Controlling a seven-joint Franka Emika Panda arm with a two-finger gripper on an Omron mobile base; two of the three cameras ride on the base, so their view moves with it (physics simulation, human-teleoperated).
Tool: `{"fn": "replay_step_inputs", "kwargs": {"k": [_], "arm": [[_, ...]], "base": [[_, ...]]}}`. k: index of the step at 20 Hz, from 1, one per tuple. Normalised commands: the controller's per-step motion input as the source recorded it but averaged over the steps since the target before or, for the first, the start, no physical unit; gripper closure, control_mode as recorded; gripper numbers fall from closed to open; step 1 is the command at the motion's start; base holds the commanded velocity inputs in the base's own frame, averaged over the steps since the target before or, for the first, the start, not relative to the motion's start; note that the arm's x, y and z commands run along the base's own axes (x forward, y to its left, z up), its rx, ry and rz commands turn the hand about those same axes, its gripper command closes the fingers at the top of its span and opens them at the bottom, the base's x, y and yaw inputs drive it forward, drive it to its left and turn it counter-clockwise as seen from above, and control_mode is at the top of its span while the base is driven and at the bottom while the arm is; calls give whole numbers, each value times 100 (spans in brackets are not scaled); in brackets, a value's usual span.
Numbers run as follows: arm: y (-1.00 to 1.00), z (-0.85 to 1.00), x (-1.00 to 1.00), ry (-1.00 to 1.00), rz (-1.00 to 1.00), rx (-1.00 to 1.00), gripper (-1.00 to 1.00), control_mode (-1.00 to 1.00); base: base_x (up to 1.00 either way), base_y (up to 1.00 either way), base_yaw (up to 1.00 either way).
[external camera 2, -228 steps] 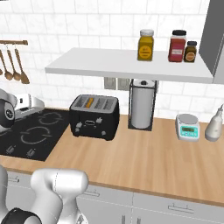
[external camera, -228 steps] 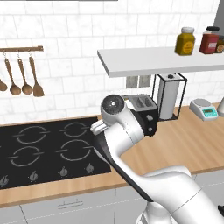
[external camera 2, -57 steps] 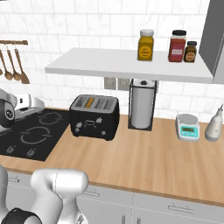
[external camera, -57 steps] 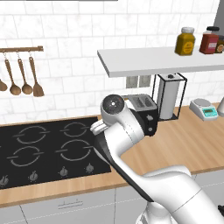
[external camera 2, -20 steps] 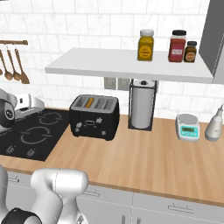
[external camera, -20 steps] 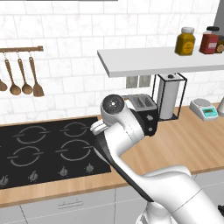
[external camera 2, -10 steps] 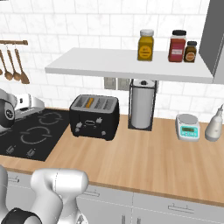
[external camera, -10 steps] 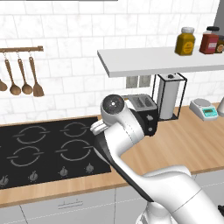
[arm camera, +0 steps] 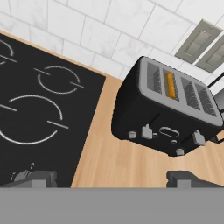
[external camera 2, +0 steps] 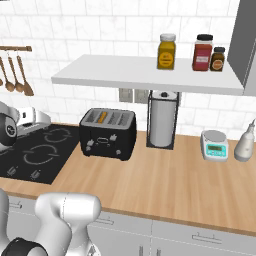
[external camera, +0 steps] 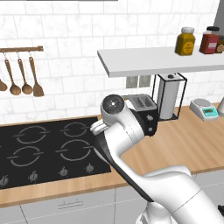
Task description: Start the toaster. Once the lever pops up, take the bread to the plate on the dining counter.
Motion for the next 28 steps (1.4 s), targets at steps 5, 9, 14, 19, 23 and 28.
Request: {"fn": "replay_step_inputs", "kwargs": {"k": [5, 9, 14, 19, 23, 28], "arm": [[0, 0, 0, 0, 0, 0, -100, -100], [0, 0, 0, 0, 0, 0, -100, -100], [0, 0, 0, 0, 0, 0, -100, -100], [0, 0, 0, 0, 0, 0, -100, -100], [0, 0, 0, 0, 0, 0, -100, -100], [0, 0, 0, 0, 0, 0, -100, -100]], "base": [[0, 0, 0], [0, 0, 0], [0, 0, 0], [0, 0, 0], [0, 0, 0], [0, 0, 0]]}}
